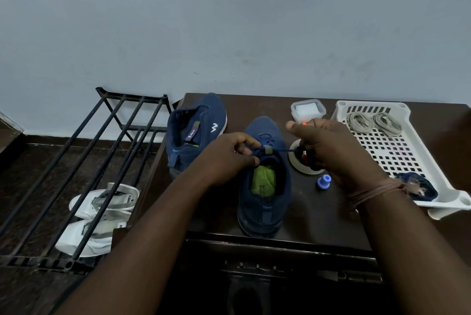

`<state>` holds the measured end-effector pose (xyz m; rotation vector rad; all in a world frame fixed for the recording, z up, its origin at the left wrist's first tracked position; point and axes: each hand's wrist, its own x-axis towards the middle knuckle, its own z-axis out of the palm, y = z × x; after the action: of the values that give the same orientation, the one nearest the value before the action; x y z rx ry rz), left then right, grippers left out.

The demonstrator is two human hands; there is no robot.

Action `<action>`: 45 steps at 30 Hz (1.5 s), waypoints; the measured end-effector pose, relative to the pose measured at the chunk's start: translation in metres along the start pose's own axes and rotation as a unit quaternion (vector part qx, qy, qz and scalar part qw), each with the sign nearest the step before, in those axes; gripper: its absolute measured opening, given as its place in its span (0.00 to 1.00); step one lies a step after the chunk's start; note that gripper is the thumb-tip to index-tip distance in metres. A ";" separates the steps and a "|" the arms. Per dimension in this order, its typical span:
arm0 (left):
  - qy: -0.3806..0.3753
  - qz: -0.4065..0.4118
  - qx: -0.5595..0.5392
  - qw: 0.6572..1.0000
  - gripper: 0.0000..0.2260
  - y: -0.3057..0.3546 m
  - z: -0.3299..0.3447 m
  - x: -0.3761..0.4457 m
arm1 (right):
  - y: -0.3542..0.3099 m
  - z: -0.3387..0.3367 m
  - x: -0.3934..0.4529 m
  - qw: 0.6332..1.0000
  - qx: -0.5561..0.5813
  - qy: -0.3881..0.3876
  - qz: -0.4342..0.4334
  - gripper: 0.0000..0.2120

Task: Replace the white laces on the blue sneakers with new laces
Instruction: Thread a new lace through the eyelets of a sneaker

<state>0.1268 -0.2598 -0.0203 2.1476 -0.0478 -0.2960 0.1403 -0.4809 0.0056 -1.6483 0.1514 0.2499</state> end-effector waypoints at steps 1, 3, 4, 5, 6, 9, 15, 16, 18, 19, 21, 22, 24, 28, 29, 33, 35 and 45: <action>0.001 0.000 -0.001 1.000 0.12 -0.001 0.000 0.001 | 0.002 0.000 0.000 1.000 -0.007 0.018 0.003 0.18; 0.000 0.000 -0.004 1.000 0.11 -0.002 -0.001 0.002 | 0.003 -0.002 0.000 0.998 0.020 0.053 0.014 0.15; 0.000 0.002 -0.003 1.000 0.12 -0.002 -0.001 0.002 | 0.003 -0.004 0.000 0.997 0.023 0.073 0.012 0.14; 0.001 0.005 0.000 1.000 0.12 -0.002 0.000 0.002 | 0.002 -0.007 0.002 0.996 0.018 0.090 0.005 0.15; 0.002 0.008 0.004 1.000 0.14 -0.001 0.000 0.002 | 0.003 -0.009 0.004 0.995 0.010 0.102 -0.006 0.17; 0.012 0.042 0.030 0.999 0.25 -0.001 0.005 0.003 | 0.003 -0.008 0.004 0.996 -0.005 0.085 -0.035 0.19; 0.040 0.209 -0.043 0.976 0.39 0.020 0.017 -0.002 | -0.011 0.018 -0.006 0.972 0.164 -0.133 -0.101 0.17; 0.039 0.224 -0.059 0.972 0.38 0.023 0.019 -0.004 | -0.011 0.022 -0.007 0.963 0.189 -0.156 -0.110 0.15; 0.051 0.235 -0.073 0.968 0.35 0.027 0.021 -0.006 | -0.009 0.026 -0.008 0.950 0.219 -0.188 -0.119 0.13; 0.060 0.231 -0.081 0.968 0.33 0.027 0.021 -0.006 | -0.009 0.027 -0.008 0.946 0.230 -0.194 -0.119 0.10; 0.068 0.214 -0.097 0.970 0.30 0.026 0.019 -0.007 | -0.010 0.027 -0.009 0.937 0.263 -0.199 -0.112 0.06; 0.069 0.212 -0.101 0.970 0.30 0.024 0.018 -0.006 | -0.010 0.027 -0.011 0.932 0.277 -0.204 -0.116 0.09; 0.076 0.218 -0.098 0.968 0.30 0.023 0.018 -0.006 | -0.013 0.028 -0.015 0.925 0.291 -0.206 -0.129 0.12; 0.127 0.243 -0.081 0.958 0.26 0.028 0.028 -0.009 | -0.014 0.035 -0.014 0.939 0.281 -0.159 -0.118 0.08; 0.163 0.259 -0.054 0.950 0.22 0.028 0.031 -0.008 | -0.013 0.038 -0.014 0.946 0.266 -0.150 -0.112 0.13; 0.273 0.277 -0.060 0.920 0.04 0.029 0.035 -0.006 | -0.010 0.050 -0.019 0.948 0.251 -0.172 -0.098 0.17; 0.274 0.292 -0.058 0.914 0.03 0.029 0.037 -0.007 | -0.009 0.051 -0.020 0.942 0.258 -0.190 -0.104 0.16; 0.390 0.136 -0.344 0.843 0.04 0.029 -0.008 -0.001 | 0.006 0.013 0.002 0.971 -0.140 0.136 -0.140 0.30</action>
<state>0.1301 -0.2700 0.0082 1.3740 0.1951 0.6548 0.1401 -0.4684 -0.0017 -1.9566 0.0903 -0.1790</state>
